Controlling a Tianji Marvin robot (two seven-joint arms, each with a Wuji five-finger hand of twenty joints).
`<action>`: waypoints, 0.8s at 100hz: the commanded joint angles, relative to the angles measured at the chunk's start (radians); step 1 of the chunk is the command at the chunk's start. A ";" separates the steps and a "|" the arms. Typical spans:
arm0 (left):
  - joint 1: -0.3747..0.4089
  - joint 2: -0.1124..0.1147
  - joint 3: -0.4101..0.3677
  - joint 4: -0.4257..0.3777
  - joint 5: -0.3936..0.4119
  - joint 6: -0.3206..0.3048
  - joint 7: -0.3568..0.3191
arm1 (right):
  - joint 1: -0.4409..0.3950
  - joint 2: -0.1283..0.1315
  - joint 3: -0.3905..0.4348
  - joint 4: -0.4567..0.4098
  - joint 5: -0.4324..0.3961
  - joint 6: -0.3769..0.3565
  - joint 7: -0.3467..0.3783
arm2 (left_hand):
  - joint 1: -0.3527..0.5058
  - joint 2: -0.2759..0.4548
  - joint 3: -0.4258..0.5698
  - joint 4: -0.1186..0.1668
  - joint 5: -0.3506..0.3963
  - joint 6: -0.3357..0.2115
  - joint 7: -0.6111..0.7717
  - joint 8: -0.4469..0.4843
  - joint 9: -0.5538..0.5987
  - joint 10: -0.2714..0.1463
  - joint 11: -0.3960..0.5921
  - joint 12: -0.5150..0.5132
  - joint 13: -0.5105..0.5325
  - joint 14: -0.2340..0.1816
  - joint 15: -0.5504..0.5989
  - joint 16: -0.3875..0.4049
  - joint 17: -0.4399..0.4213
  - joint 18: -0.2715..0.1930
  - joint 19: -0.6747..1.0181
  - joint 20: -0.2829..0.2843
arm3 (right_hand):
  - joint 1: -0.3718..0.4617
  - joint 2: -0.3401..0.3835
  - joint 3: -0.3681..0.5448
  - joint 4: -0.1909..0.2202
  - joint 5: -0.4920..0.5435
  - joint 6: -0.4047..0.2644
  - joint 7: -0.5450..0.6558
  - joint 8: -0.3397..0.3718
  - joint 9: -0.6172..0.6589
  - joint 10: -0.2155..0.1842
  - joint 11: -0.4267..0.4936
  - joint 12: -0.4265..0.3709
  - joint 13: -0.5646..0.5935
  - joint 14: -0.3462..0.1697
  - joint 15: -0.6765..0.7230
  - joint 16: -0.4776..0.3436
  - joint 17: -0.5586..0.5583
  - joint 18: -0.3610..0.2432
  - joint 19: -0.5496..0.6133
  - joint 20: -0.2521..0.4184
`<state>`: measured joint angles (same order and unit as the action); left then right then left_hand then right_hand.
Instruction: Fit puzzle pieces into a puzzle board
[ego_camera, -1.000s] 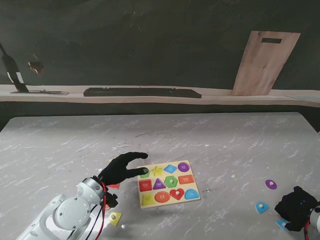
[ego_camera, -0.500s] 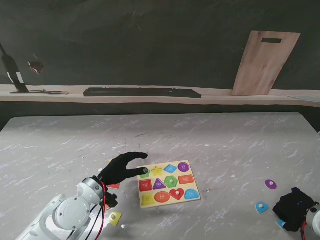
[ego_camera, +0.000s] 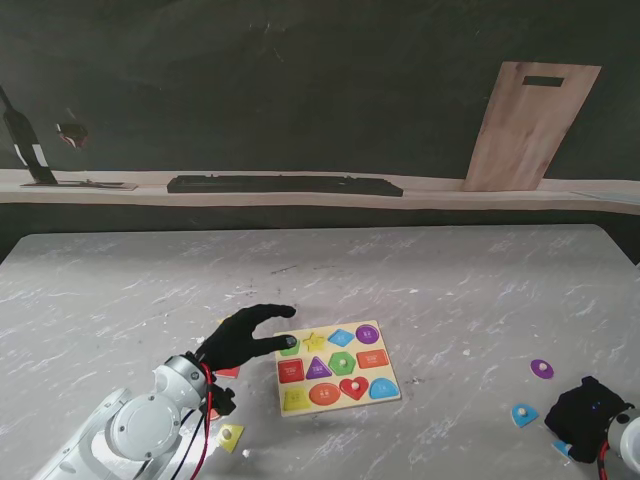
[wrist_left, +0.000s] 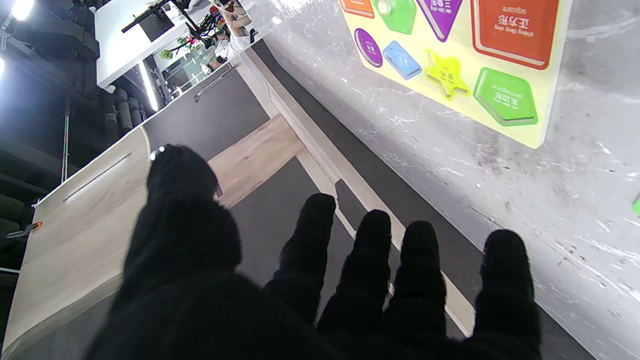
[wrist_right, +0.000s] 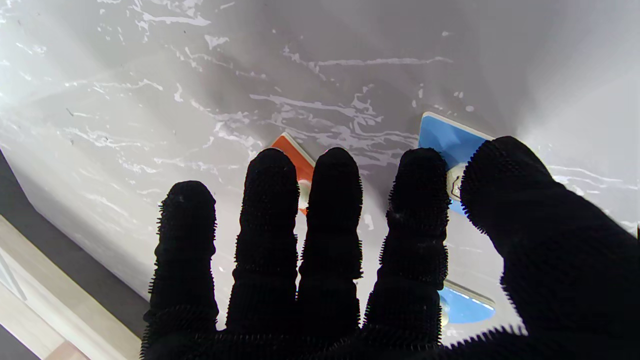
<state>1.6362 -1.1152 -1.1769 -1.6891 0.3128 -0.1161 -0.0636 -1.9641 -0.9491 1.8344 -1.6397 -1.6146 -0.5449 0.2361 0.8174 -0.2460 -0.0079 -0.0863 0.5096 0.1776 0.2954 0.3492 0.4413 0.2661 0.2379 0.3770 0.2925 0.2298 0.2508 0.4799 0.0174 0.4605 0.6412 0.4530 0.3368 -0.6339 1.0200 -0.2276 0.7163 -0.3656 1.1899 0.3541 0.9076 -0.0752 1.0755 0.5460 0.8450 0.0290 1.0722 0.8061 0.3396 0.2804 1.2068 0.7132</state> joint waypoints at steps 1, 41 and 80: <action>0.004 -0.001 -0.001 -0.004 -0.002 0.002 0.001 | -0.005 -0.001 -0.011 0.012 -0.001 -0.008 0.002 | 0.001 0.018 -0.018 0.028 0.023 -0.032 -0.014 -0.001 0.001 -0.016 -0.020 -0.005 -0.010 -0.018 -0.013 -0.007 -0.010 -0.111 -0.008 0.017 | 0.065 -0.004 0.086 0.001 0.063 -0.083 0.007 -0.015 0.057 -0.014 0.007 -0.018 0.034 -0.005 0.028 0.007 0.004 0.010 -0.002 0.007; 0.004 -0.001 -0.001 -0.004 -0.006 0.003 0.000 | -0.013 0.010 0.027 -0.003 -0.027 -0.062 -0.177 | 0.002 0.019 -0.018 0.028 0.023 -0.032 -0.015 -0.001 0.001 -0.015 -0.020 -0.005 -0.010 -0.019 -0.013 -0.007 -0.011 -0.111 -0.008 0.017 | 0.056 -0.138 0.232 0.038 0.148 -0.094 0.026 0.007 0.111 -0.005 0.044 -0.054 0.084 -0.008 0.078 0.024 0.033 0.013 0.016 0.011; 0.009 -0.002 -0.007 -0.010 -0.013 0.003 0.002 | 0.074 -0.016 -0.033 -0.062 0.123 -0.080 -0.081 | 0.001 0.023 -0.018 0.028 0.025 -0.034 -0.014 -0.001 0.003 -0.018 -0.019 -0.005 -0.009 -0.020 -0.013 -0.007 -0.009 -0.112 -0.007 0.017 | 0.061 -0.185 0.264 0.049 0.189 -0.055 0.032 0.000 0.150 0.032 0.065 -0.048 0.120 0.019 0.122 0.039 0.037 0.025 0.032 0.011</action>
<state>1.6384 -1.1157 -1.1798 -1.6912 0.3047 -0.1132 -0.0629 -1.9105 -0.9507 1.8249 -1.6741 -1.4844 -0.6295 0.1580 0.8174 -0.2388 -0.0077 -0.0863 0.5096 0.1776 0.2953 0.3493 0.4413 0.2661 0.2379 0.3770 0.2925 0.2297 0.2508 0.4799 0.0174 0.4605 0.6411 0.4530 0.3393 -0.8143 1.1723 -0.2300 0.8355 -0.3597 1.1842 0.3454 1.0237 -0.0707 1.1134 0.4966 0.9386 0.0322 1.1552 0.8256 0.3718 0.2804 1.2083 0.7132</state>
